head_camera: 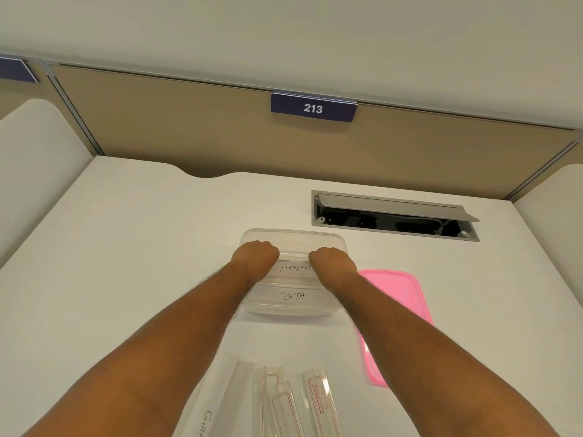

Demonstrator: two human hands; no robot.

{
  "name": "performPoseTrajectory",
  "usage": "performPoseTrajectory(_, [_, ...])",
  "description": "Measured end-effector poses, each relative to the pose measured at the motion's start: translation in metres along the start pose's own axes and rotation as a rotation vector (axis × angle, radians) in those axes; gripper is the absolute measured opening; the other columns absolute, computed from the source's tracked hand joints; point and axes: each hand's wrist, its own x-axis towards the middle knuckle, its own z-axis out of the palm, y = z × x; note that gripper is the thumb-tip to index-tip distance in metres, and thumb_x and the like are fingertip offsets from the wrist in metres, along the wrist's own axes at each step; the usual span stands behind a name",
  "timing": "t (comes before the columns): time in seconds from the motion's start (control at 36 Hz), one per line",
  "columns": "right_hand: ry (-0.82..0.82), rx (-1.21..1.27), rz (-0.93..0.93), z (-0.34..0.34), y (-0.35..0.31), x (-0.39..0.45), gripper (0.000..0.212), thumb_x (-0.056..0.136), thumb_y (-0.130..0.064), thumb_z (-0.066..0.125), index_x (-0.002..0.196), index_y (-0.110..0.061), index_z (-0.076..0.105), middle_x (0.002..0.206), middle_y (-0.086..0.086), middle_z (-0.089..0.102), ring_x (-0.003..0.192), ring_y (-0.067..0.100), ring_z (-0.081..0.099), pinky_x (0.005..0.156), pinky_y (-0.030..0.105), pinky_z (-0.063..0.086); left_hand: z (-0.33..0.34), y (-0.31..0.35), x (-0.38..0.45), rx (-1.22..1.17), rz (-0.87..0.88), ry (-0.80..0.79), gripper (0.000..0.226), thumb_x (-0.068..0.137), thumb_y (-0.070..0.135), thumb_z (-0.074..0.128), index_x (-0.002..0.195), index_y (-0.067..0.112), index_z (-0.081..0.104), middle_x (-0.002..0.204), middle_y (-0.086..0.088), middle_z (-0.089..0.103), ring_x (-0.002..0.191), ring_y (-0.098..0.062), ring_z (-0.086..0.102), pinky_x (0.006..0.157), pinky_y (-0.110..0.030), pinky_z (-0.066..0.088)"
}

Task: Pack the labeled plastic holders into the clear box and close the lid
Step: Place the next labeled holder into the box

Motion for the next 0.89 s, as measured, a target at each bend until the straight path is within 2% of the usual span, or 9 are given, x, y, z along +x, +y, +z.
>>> performPoseTrajectory(0.28, [0.035,0.024,0.002,0.001,0.001,-0.003,0.027,0.083,0.01,0.053,0.103,-0.006,0.063,0.1,0.011,0.064,0.092,0.029,0.063,0.065,0.032,0.041,0.005,-0.002,-0.002,-0.057,0.001,0.051,0.013,0.087,0.001,0.063,0.098,0.007,0.059,0.102,-0.01,0.062,0.093,-0.03,0.063,0.068,-0.035,0.045])
performPoseTrajectory(0.44, [0.099,0.055,-0.01,0.0,-0.002,-0.009,0.026,0.083,0.009,0.05,0.101,-0.008,0.059,0.098,0.01,0.063,0.088,0.029,0.061,0.063,0.034,0.038,0.003,-0.001,-0.012,-0.11,-0.003,0.124,0.018,0.087,-0.001,0.057,0.082,0.014,0.048,0.096,-0.007,0.06,0.084,-0.027,0.06,0.06,-0.033,0.038])
performPoseTrajectory(0.61, [0.226,0.056,-0.06,0.0,-0.011,-0.019,0.008,0.093,-0.011,0.056,0.101,-0.013,0.058,0.096,0.006,0.063,0.086,0.027,0.061,0.062,0.034,0.035,0.0,0.003,-0.03,-0.173,-0.015,0.24,0.007,0.09,0.005,0.056,0.093,0.012,0.055,0.094,-0.004,0.057,0.084,-0.024,0.058,0.058,-0.033,0.039])
performPoseTrajectory(0.72, [0.297,0.078,-0.085,-0.002,-0.02,-0.027,0.012,0.098,-0.021,0.051,0.102,-0.013,0.058,0.096,0.006,0.063,0.085,0.028,0.06,0.064,0.035,0.037,-0.003,0.004,-0.044,-0.234,-0.035,0.308,0.007,0.093,0.01,0.052,0.097,0.012,0.057,0.096,-0.002,0.058,0.086,-0.022,0.057,0.061,-0.036,0.048])
performPoseTrajectory(0.89, [0.366,0.127,-0.108,-0.005,-0.036,-0.044,0.017,0.1,-0.027,0.049,0.101,-0.013,0.059,0.095,0.005,0.064,0.084,0.028,0.059,0.066,0.037,0.041,0.0,0.007,-0.072,-0.322,-0.064,0.417,0.015,0.095,0.013,0.05,0.108,0.012,0.058,0.104,0.0,0.06,0.09,-0.022,0.056,0.064,-0.039,0.05])
